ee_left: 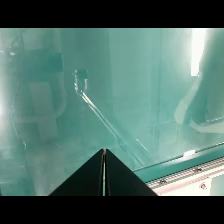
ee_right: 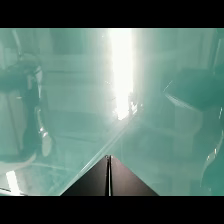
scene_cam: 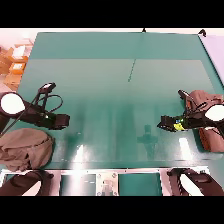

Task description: Fold the shirts.

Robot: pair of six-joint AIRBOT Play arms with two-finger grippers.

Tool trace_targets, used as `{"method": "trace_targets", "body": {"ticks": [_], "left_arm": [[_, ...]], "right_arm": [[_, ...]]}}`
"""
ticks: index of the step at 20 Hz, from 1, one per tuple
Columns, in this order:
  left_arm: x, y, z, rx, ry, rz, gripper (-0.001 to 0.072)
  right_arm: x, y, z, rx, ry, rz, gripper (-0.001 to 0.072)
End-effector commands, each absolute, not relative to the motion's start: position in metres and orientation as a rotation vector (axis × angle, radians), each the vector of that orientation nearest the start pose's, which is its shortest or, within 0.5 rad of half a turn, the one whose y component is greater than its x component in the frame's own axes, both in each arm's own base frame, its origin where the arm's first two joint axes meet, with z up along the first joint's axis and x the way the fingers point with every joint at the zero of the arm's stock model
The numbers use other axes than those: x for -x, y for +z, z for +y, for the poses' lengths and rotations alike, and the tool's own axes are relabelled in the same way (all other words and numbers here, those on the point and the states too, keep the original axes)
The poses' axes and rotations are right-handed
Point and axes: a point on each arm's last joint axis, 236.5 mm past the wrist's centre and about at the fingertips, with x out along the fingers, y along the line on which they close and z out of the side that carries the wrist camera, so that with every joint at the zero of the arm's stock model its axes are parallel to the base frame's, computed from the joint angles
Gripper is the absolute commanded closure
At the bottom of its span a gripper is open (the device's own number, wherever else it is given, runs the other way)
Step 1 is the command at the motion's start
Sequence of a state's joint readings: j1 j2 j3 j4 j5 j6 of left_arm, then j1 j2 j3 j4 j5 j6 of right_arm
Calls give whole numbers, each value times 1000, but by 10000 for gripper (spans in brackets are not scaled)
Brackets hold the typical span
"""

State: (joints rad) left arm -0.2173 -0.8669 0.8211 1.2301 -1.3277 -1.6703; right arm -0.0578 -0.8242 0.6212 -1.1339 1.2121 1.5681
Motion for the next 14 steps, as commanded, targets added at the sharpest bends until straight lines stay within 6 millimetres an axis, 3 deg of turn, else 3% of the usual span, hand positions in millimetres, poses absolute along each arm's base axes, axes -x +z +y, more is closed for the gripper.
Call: {"method": "trace_targets", "body": {"ticks": [1,3,4,6,7,8,9,14], "left_arm": [[-229,25,-129,238,-323,1417,683],[-211,20,-120,230,-277,1505,684],[-199,15,-102,179,-211,1561,684],[-179,8,-35,22,88,1654,683],[-173,12,-1,-61,243,1665,541],[-168,14,27,-145,356,1666,67],[-164,10,39,-181,398,1680,-13],[-152,-56,55,-260,319,1757,-13]], "right_arm": [[-234,-19,81,-454,185,1378,695],[-234,-19,81,-454,185,1378,695],[-234,-19,81,-454,185,1378,696],[-234,-19,81,-454,185,1378,695],[-234,-19,81,-454,185,1378,695],[-234,-19,81,-454,185,1378,695],[-234,-19,81,-454,185,1378,695],[-234,-19,81,-454,185,1378,695]]}}
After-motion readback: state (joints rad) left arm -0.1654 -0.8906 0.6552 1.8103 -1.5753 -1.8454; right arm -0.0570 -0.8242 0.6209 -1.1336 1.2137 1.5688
